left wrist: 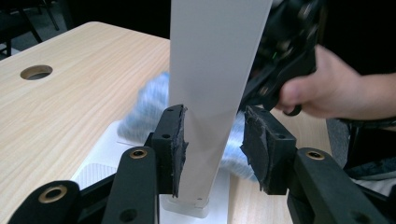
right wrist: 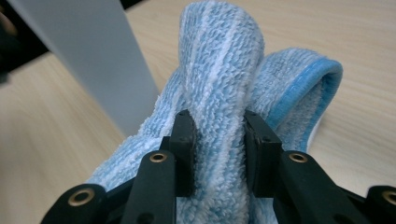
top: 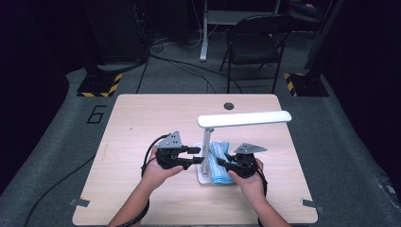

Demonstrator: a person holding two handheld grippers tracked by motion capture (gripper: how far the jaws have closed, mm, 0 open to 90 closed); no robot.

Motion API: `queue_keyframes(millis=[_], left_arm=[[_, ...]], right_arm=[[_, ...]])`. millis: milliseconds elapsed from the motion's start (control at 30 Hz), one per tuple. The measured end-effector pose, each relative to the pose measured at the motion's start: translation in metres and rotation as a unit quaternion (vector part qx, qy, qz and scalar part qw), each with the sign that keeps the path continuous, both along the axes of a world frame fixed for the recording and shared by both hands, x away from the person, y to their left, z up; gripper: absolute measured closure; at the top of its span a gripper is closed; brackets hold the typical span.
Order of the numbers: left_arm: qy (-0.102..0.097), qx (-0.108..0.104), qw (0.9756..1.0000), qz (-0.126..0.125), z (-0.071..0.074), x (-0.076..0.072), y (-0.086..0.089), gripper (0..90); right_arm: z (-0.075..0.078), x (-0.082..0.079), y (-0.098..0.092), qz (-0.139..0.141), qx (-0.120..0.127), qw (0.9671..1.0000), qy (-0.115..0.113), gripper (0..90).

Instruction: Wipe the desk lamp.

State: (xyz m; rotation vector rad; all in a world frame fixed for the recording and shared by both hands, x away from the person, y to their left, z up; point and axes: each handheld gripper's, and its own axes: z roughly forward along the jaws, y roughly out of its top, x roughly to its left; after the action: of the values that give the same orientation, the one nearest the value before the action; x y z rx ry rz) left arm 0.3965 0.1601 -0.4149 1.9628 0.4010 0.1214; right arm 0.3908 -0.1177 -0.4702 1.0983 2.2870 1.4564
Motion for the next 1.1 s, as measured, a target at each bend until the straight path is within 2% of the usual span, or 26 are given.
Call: queue_keyframes(millis=[33, 67, 133, 233, 300, 533, 667, 733, 833, 933, 1000, 1067, 1100], left_arm=[[-0.002, 0.003, 1.0, -0.001, 0.0, 0.0, 0.0, 58.7], [-0.003, 0.0, 1.0, -0.002, -0.001, -0.001, -0.002, 59.7], [-0.007, 0.001, 1.0, -0.005, -0.001, -0.001, -0.002, 61.2], [-0.002, -0.003, 1.0, -0.004, -0.001, 0.0, -0.001, 64.7], [0.001, -0.006, 1.0, -0.003, -0.002, 0.001, 0.0, 65.7], [0.008, -0.006, 0.9999, -0.008, -0.006, 0.003, 0.0, 65.1], [0.008, -0.003, 0.9999, -0.007, -0.007, 0.003, 0.0, 64.6], [0.008, -0.003, 1.0, -0.004, -0.007, 0.003, -0.001, 64.8], [0.01, -0.005, 0.9999, -0.005, -0.007, 0.003, -0.001, 64.9], [0.009, -0.003, 0.9999, -0.006, -0.008, 0.004, -0.001, 64.6], [0.008, -0.002, 1.0, -0.004, -0.008, 0.004, -0.001, 64.2], [0.009, -0.002, 1.0, -0.002, -0.008, 0.003, 0.0, 64.2], [0.01, -0.002, 0.9999, -0.001, -0.008, 0.003, 0.0, 64.2]], right_arm=[[0.004, -0.001, -0.001, 0.003, 0.004, 1.0, 0.002, 68.3], [0.007, -0.002, 0.001, 0.002, 0.018, 0.9998, 0.002, 68.3], [0.011, -0.003, 0.004, 0.019, 0.029, 0.9993, 0.013, 68.5], [0.007, -0.001, 0.01, 0.023, 0.018, 0.9994, 0.017, 68.7], [0.002, 0.002, 0.013, 0.03, 0.014, 0.9989, 0.034, 68.9], [-0.022, 0.01, 0.026, 0.03, -0.043, 0.9975, 0.047, 69.3], [-0.03, 0.01, 0.03, 0.028, -0.075, 0.9962, 0.034, 69.6], [-0.036, 0.009, 0.031, 0.031, -0.098, 0.9946, 0.015, 70.1], [-0.038, 0.009, 0.032, 0.029, -0.1, 0.9946, 0.004, 70.2], [-0.036, 0.007, 0.034, 0.026, -0.113, 0.9932, 0.002, 70.2], [-0.034, 0.006, 0.034, 0.019, -0.103, 0.9945, 0.009, 70.6], [-0.033, 0.007, 0.03, 0.02, -0.073, 0.9967, 0.03, 71.0], [-0.033, 0.008, 0.028, 0.026, -0.06, 0.9973, 0.033, 71.1]])
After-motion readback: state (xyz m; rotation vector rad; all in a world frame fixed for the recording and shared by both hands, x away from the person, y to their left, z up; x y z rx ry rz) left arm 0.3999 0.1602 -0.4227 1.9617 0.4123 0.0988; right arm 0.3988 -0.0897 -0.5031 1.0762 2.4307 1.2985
